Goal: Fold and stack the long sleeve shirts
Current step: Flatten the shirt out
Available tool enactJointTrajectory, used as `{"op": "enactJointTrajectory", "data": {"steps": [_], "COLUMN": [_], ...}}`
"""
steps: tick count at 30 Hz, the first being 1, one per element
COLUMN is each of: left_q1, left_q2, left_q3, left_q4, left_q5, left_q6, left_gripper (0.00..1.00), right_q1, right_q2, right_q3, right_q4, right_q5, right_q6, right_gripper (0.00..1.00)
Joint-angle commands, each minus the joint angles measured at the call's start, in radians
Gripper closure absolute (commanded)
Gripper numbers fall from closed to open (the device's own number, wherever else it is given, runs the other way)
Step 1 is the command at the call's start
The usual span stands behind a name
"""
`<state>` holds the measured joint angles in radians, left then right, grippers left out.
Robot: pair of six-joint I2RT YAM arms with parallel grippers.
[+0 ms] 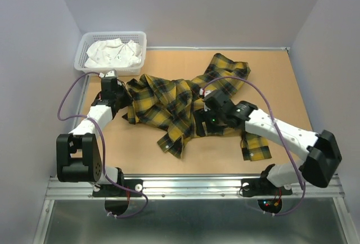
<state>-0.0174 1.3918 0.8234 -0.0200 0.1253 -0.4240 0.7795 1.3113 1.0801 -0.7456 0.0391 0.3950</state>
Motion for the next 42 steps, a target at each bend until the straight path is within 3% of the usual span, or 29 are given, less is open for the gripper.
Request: {"op": "enactJointTrajectory", "data": {"steps": [1,12,24,27,28,31,34,42], "left_q1": [0.000,-0.001,-0.007,-0.007,-0.007,-0.007,-0.007,-0.009], "left_q2": [-0.007,-0.004,-0.004,-0.002,-0.004,-0.005,-0.008,-0.008], "left_q3": [-0.030,-0.041,-0.036,-0.036,-0.036,-0.038,-0.036,-0.038], "left_q4": [0.061,0.063,0.060,0.060,0.060,0.057,0.054,0.043], "left_q5": [0.013,0.007,0.002,0.004,0.004,0.000,-0.007,-0.016], "left_q6": [0.025,0.030,0.028,0.028,0.028,0.030,0.033,0.042], "left_gripper": [1.00,1.00,1.00,1.00,1.00,1.00,1.00,1.00], "right_q1": [0.069,0.141,0.164,0.164,0.164,0.164,0.162,0.144], "right_q2": [0.113,0.402,0.448,0.459,0.459,0.448,0.404,0.296], "right_q3": [-0.019,0.072,0.101,0.098,0.101,0.112,0.138,0.352], "right_q4": [0.263,0.399,0.402,0.402,0.402,0.402,0.397,0.376], "right_q5": [-0.064,-0.099,-0.078,-0.048,-0.045,-0.042,-0.007,0.179], "right_q6": [0.004,0.004,0.051,0.050,0.048,0.042,0.027,-0.125], "right_gripper": [0.21,0.24,0.36,0.48,0.61,0.84,0.99,0.99]}}
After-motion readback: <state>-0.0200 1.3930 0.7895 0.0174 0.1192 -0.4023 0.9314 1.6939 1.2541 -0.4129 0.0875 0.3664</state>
